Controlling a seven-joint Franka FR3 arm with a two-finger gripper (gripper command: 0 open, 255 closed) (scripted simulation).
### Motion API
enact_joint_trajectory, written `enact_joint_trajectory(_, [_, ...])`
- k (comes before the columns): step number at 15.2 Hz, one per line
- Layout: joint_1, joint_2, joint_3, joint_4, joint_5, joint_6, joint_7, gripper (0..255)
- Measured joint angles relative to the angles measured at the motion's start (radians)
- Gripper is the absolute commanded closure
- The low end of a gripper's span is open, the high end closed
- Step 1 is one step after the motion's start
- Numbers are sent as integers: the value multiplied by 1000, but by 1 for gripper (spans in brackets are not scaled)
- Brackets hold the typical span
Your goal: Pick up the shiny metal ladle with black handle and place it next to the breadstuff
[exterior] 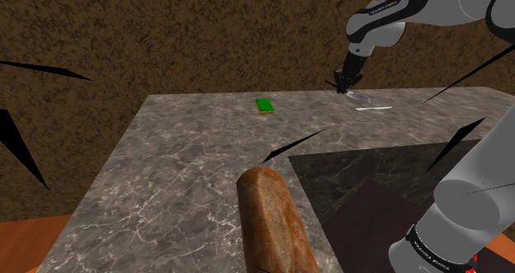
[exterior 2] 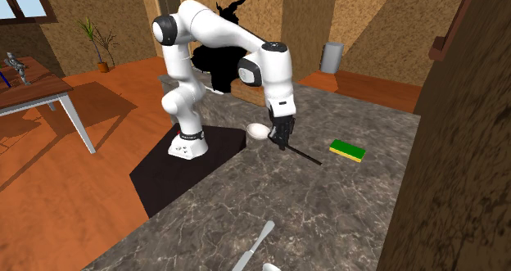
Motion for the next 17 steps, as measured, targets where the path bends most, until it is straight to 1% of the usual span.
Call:
enact_joint_trajectory(11, [0,-29,1,118,-16,-145,21,255])
enact_joint_trajectory(14, [21,-70,27,81,-30,-143,72,255])
enact_joint_trajectory(17, [49,-124,66,16,-46,-126,143,255])
